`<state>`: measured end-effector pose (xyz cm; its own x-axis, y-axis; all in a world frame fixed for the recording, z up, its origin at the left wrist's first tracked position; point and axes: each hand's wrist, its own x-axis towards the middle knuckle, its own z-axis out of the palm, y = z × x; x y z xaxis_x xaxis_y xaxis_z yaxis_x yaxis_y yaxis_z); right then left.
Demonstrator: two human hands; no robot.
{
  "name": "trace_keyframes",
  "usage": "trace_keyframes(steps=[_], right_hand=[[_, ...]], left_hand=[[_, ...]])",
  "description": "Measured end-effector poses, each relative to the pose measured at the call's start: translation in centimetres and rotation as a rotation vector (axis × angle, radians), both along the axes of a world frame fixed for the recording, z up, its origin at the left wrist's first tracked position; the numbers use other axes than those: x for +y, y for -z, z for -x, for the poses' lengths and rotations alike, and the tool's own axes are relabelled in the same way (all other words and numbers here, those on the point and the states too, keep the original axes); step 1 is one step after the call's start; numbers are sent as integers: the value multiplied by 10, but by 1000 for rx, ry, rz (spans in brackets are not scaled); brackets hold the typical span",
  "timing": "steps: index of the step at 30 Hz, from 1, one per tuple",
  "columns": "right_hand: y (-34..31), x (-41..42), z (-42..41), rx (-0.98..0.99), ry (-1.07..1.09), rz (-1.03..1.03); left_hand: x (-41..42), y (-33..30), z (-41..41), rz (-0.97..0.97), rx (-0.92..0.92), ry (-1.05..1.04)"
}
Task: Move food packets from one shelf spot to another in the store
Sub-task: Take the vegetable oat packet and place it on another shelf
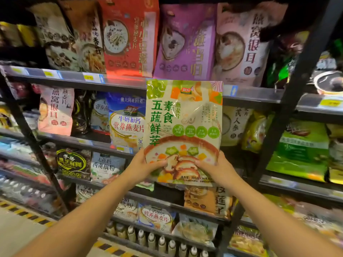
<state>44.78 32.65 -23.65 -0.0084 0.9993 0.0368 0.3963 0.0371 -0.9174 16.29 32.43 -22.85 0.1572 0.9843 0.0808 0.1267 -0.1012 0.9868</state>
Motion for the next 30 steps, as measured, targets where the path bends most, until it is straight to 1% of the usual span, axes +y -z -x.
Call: trace_keyframes(steps=[4, 8, 14, 18, 26, 30], right_hand=[[20, 42, 16, 15, 104, -57], [37, 78, 29, 41, 196, -134], [56, 109, 36, 84, 299, -196], [71, 127, 38, 77, 364, -199], [97, 164, 35, 36, 393, -191], [106, 171, 33, -4, 414, -240]], left_hand=[[55, 22, 12, -39, 36, -19], [104, 30, 19, -111, 91, 23], [162, 50, 15, -201, 84, 84], [183, 64, 11, -207, 94, 57], [210, 90, 9, -244, 143, 17], [223, 94, 10, -271, 196, 22]])
